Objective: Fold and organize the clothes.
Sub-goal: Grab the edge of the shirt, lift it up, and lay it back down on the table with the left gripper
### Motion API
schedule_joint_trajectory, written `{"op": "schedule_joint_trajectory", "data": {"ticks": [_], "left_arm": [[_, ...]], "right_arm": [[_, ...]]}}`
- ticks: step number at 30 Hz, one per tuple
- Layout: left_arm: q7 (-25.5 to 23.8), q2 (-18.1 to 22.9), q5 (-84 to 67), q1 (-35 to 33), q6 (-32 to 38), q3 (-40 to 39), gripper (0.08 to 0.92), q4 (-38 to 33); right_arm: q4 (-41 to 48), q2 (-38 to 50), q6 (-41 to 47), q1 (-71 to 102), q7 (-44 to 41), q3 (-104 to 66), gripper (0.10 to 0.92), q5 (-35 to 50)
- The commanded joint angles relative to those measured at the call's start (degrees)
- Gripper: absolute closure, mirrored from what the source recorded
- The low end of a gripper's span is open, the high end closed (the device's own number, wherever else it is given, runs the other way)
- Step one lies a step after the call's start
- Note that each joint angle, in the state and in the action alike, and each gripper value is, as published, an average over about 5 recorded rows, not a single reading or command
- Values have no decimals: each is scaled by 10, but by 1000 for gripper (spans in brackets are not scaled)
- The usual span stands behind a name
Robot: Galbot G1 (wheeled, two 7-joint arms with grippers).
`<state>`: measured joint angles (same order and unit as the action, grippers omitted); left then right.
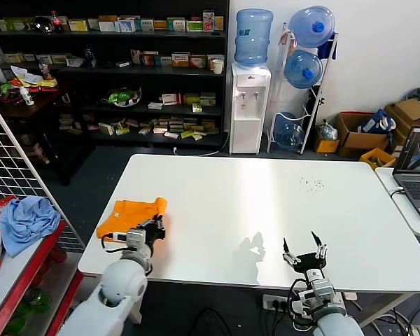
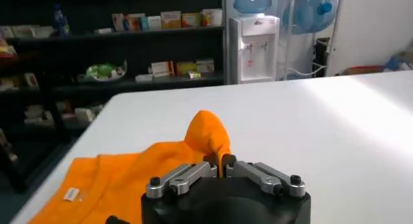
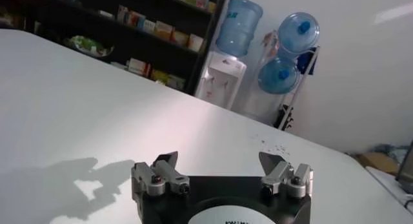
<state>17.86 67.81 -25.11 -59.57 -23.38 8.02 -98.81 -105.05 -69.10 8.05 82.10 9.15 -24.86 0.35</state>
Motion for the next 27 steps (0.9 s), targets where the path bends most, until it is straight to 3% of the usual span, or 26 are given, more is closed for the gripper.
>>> {"op": "schedule_joint_trajectory", "data": {"ticks": [1,7,12,17,22,27], "left_arm": [[17,210,20,24,41,-41,877,91],[24,271,32,34,79,-54,877,139],[11,272,33,52,124,-51,877,199],[-38,272,15,58,183,-56,867,226],[-89,272,12,43,262,-77,749,192],[-100,249,13,21,287,-94,611,124]], "right_arm": [[4,2,-8,11,-1,-22,203,0],[11,3,-11,12,0,-33,203,3],[21,0,-9,6,2,-33,203,2],[28,4,-5,-1,2,-35,203,7],[22,7,5,-9,1,-31,203,16],[24,3,7,-19,-4,-25,203,22]]}}
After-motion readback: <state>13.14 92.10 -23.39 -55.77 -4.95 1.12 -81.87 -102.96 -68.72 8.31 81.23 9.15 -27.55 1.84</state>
